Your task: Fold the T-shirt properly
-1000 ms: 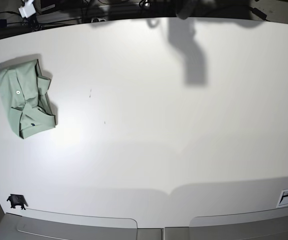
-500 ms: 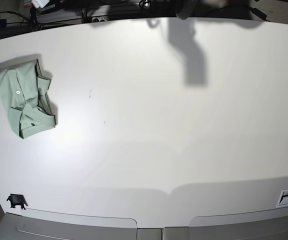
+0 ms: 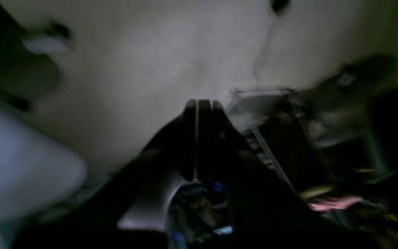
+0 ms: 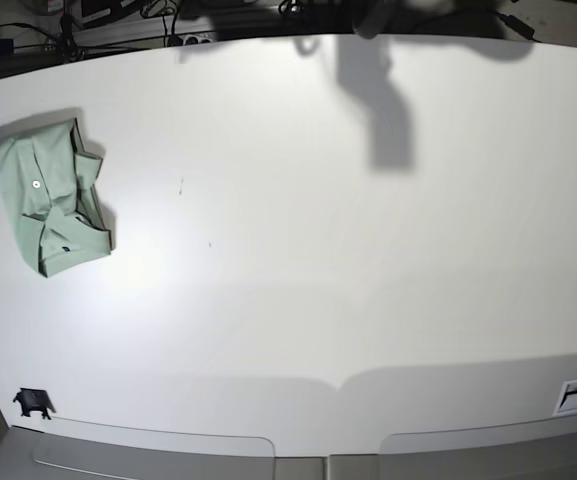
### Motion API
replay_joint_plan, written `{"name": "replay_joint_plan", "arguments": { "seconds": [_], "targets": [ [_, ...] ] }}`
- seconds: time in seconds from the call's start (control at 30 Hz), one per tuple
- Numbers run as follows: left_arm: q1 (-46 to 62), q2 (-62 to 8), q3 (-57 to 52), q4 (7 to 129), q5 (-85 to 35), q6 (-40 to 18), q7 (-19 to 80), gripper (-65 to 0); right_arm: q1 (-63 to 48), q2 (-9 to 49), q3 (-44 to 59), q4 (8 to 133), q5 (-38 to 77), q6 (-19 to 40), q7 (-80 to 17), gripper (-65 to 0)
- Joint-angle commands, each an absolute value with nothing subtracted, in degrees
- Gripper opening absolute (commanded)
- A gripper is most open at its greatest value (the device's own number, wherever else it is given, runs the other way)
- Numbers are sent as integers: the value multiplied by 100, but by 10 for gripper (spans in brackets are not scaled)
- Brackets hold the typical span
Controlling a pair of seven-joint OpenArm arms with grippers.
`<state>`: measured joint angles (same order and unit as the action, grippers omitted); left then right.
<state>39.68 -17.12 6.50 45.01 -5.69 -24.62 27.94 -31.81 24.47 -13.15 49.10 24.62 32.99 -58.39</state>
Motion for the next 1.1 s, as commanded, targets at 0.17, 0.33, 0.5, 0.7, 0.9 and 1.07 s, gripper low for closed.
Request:
{"name": "replay_joint_plan", "arguments": {
  "seconds": [0.17,0.33,0.5,0.7,0.9,1.07],
  "targets": [
    [3291,-1361,884,3509,209,-2532,2449,-650,-2040,2158,-2915,3304,1890,2923,-4993,-650],
    [2724,-1151,884,2893,209,-2528,2322,-650,-1566,1747,-3533,2987,1559,1929,-4394,-650],
    [2473,-1074,884,2810,191,-1925,1994,-650,-1186,1310,-3378,2987,1365,937,-4036,-650],
    [2421,-998,878,2810,-10,-950,1638,-650,-958,902,-2587,2987,1367,810,-3656,-650],
    [2333,-821,856,2810,-827,-703,1446,-650,-934,635,-1973,2987,1369,808,-3417,-650],
    [2250,-552,856,2810,-819,-703,1313,-650,-932,600,-1946,2989,1372,808,-3356,-650]
  ]
}}
